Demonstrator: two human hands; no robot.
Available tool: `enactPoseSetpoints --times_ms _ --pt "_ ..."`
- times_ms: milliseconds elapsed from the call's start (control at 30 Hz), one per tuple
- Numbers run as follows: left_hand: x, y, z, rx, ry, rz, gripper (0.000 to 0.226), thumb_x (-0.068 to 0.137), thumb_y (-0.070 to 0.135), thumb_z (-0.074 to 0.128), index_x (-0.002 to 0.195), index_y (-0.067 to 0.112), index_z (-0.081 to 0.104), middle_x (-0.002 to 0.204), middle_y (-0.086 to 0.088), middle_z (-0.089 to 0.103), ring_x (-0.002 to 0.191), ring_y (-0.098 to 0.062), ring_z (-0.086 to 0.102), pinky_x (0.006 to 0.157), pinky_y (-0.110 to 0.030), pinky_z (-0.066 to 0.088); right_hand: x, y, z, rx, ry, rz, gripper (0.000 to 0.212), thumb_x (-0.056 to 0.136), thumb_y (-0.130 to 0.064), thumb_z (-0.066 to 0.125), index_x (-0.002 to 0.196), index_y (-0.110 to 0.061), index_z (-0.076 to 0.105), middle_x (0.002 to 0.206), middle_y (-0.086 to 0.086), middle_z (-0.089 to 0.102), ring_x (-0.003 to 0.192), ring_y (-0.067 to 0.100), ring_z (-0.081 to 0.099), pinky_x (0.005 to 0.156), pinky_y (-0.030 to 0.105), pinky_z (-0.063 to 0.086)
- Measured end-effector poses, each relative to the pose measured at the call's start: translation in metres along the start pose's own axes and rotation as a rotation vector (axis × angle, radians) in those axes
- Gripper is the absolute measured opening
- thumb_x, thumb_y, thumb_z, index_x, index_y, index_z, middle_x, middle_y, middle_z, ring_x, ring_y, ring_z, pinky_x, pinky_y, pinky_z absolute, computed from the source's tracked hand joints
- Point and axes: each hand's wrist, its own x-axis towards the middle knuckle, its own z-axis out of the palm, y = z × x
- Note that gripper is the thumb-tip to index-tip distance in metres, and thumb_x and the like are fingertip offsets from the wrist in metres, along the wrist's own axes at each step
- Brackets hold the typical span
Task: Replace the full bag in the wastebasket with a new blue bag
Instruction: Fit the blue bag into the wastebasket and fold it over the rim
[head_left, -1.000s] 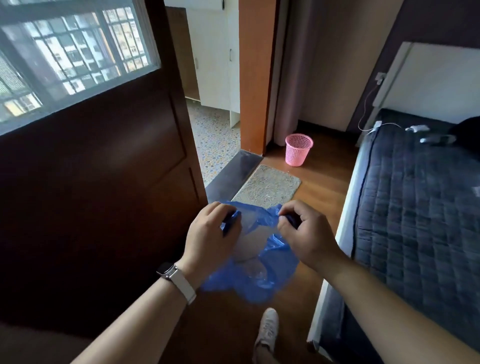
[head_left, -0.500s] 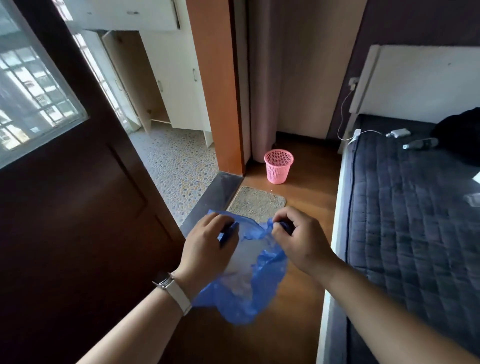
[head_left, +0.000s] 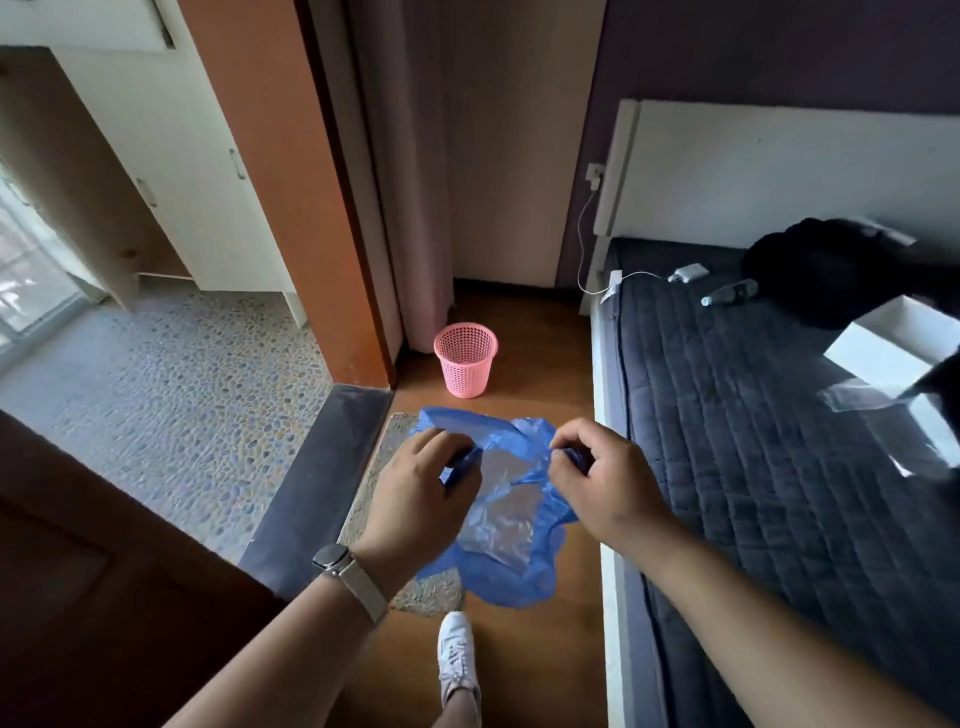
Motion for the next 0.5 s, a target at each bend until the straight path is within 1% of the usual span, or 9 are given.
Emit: enactPoseSetpoints --times_ms 67,167,233,300,367,433,500 --pt "0.039 -0.017 0.019 -0.034 -0.036 -0.004 0.015 0.086 0.027 0.055 0.081 0.015 0.062 0.076 0.010 0.055 0.070 -0.010 0.049 0.063 -0.026 0.041 0.036 0.012 0.006 -0.042 -0.002 0.017 0.004 0.075 -0.012 0.056 0.075 -0.015 0.059 0.061 -0.015 0.053 0.059 0.005 0.051 0.055 0.013 0.038" --pt "0.096 -0.032 0.040 -0.067 -0.085 0.034 0.013 0.084 0.026 0.055 0.081 0.016 0.062 0.077 0.013 0.050 0.071 -0.011 0.048 0.063 -0.021 0.035 0.086 0.025 0.011 -0.099 -0.038 0.047 0.007 0.077 -0.013 0.057 0.077 -0.019 0.058 0.067 -0.013 0.055 0.062 0.009 0.053 0.058 0.027 0.046" --pt "0.135 -0.042 0.052 -0.087 -0.106 0.070 0.013 0.084 0.027 0.055 0.081 0.016 0.062 0.077 0.008 0.055 0.072 -0.015 0.052 0.063 -0.024 0.037 0.121 0.032 0.012 -0.127 0.009 0.063 0.010 0.076 -0.012 0.058 0.076 -0.022 0.058 0.068 -0.013 0.056 0.064 0.008 0.054 0.058 0.027 0.045" --pt "0.170 -0.053 0.063 -0.093 -0.123 0.088 0.015 0.086 0.028 0.054 0.082 0.016 0.062 0.078 0.005 0.058 0.072 -0.017 0.053 0.062 -0.027 0.041 0.152 0.037 0.010 -0.134 0.056 0.074 0.006 0.075 -0.015 0.056 0.075 -0.021 0.058 0.068 -0.010 0.057 0.065 0.011 0.055 0.058 0.029 0.046" --pt "0.200 -0.062 0.074 -0.102 -0.149 0.101 0.016 0.087 0.030 0.054 0.083 0.016 0.062 0.078 0.007 0.057 0.070 -0.013 0.052 0.061 -0.024 0.038 0.176 0.044 0.005 -0.139 0.082 0.077 0.005 0.076 -0.015 0.055 0.075 -0.019 0.058 0.068 -0.007 0.058 0.064 0.015 0.055 0.059 0.034 0.047" --pt "0.227 -0.067 0.088 -0.111 -0.173 0.117 0.016 0.087 0.031 0.054 0.082 0.017 0.062 0.077 0.010 0.055 0.069 -0.009 0.048 0.061 -0.019 0.035 0.196 0.053 0.001 -0.164 0.099 0.089 0.008 0.077 -0.012 0.057 0.076 -0.019 0.057 0.069 -0.004 0.060 0.065 0.016 0.056 0.059 0.035 0.047" --pt "0.253 -0.072 0.105 -0.114 -0.190 0.131 0.017 0.086 0.031 0.054 0.082 0.017 0.063 0.078 0.009 0.057 0.069 -0.007 0.048 0.061 -0.017 0.035 0.219 0.066 -0.003 -0.156 0.114 0.127 0.011 0.078 -0.008 0.059 0.076 -0.019 0.057 0.071 -0.003 0.061 0.066 0.017 0.056 0.060 0.034 0.047"
